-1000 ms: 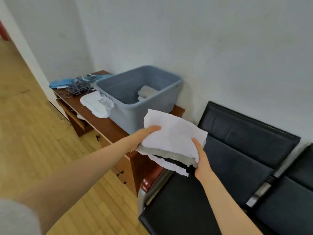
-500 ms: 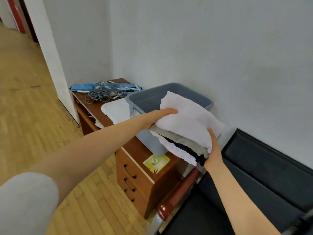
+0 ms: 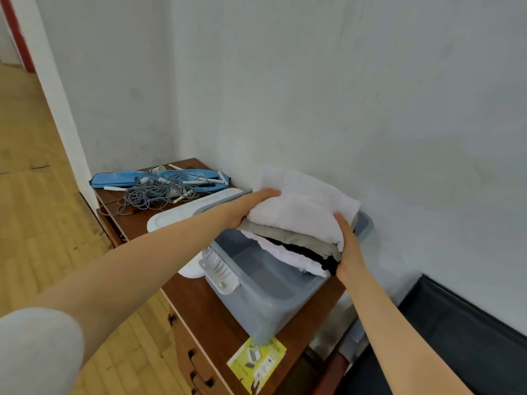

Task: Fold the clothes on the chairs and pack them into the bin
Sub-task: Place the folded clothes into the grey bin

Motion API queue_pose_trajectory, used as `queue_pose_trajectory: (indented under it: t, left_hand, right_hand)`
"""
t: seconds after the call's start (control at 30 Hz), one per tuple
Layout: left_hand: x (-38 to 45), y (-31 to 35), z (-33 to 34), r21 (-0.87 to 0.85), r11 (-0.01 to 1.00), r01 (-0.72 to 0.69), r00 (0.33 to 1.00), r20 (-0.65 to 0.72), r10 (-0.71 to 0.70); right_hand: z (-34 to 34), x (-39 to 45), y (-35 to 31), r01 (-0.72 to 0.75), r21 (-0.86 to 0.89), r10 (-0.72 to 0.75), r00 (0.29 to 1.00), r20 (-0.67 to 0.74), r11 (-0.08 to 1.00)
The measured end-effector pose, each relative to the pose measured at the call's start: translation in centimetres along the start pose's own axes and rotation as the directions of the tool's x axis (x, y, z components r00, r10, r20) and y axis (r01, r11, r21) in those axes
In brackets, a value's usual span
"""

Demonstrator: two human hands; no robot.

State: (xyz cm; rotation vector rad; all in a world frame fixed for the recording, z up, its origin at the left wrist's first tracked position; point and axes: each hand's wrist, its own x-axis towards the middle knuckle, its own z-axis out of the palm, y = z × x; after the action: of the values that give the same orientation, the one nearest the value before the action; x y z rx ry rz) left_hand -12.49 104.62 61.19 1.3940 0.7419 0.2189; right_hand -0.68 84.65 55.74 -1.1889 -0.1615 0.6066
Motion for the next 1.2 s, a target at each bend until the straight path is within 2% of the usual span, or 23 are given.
queue_pose_trajectory:
  t: [0.17,0.33,0.5,0.63,0.8,0.9,1.03,1.2]
  left_hand:
    - [7.1,0.8,-2.4,0.075,0.996,0.055,0.994,0.086,-0.062]
    - [14.8,2.3,-4.1,0.081,0.994,0.068,0.980,0.179,-0.081]
    - [21.2,3.0,-5.0,0.137,0.987,0.086,0.935,0.330,-0.128]
    - [24.3,0.2,-4.1,0.149,0.986,0.072,0.921,0.369,-0.123]
    - [25.9,-6.0,-2.4,0.261,0.945,0.199,0.872,0.393,-0.292]
    - [26.9,-8.4,-2.0,0.276,0.928,0.250,0.844,0.407,-0.348]
    - [27.5,-9.9,-2.1,0.310,0.913,0.265,0.853,0.366,-0.372]
    - [28.6,-11.6,-2.2,0.362,0.885,0.294,0.843,0.338,-0.419]
  right_hand:
    - [2.0,6.5,0.8,-0.029,-0.076,0.021,0.995,-0.102,0.997]
    - [4.6,11.5,2.1,-0.022,-0.056,0.010,0.979,-0.205,0.998]
    - [6.2,14.8,2.8,-0.043,-0.056,0.022,0.946,-0.324,0.998]
    - [5.8,15.5,5.0,-0.125,0.007,0.113,0.873,-0.475,0.992]
    - [4.0,14.5,10.5,-0.224,0.098,0.234,0.731,-0.641,0.970]
    - [3.4,14.6,12.5,-0.232,0.113,0.246,0.695,-0.676,0.966]
    - [2.4,15.4,13.9,-0.278,0.089,0.262,0.679,-0.686,0.956]
    - [0.9,17.9,15.7,-0.559,0.013,0.422,0.611,-0.670,0.829]
